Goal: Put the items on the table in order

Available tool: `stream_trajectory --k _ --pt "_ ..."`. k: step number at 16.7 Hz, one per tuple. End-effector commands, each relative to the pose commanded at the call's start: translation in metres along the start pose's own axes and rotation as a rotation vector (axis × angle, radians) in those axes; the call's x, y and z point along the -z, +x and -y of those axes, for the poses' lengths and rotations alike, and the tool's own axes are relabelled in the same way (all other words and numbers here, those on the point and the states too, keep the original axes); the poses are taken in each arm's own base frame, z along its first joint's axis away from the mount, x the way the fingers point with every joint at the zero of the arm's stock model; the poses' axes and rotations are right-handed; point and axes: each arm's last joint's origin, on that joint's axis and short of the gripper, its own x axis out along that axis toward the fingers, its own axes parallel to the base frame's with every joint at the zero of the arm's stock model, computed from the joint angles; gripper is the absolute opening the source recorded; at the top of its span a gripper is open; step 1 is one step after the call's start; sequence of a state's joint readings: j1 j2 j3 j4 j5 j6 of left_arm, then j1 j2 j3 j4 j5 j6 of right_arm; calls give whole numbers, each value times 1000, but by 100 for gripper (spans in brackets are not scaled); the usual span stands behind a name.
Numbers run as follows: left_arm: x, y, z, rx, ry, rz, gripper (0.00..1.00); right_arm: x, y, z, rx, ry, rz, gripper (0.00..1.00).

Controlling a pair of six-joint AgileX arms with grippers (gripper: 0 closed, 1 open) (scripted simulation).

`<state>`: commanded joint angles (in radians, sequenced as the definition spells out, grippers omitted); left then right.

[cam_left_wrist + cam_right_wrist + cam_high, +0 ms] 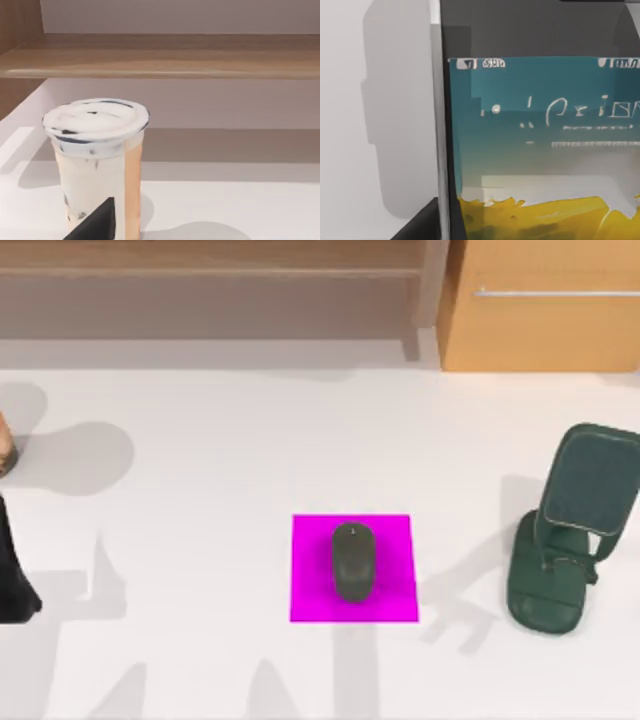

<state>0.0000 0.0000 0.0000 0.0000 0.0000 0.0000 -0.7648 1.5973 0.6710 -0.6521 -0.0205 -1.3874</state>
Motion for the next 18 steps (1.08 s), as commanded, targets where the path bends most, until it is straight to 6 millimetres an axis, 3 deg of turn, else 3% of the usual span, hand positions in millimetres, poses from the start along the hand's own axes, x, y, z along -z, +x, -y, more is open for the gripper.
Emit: stream_trajectory --k 5,13,18 --pt "0 0 0 0 0 0 100 0 0 0 0 0 0 0" --pt "0 0 0 0 0 0 100 -1 -38 0 10 11 -3 0" --pt "0 0 0 0 0 0 100 -1 -38 0 7 12 -4 0"
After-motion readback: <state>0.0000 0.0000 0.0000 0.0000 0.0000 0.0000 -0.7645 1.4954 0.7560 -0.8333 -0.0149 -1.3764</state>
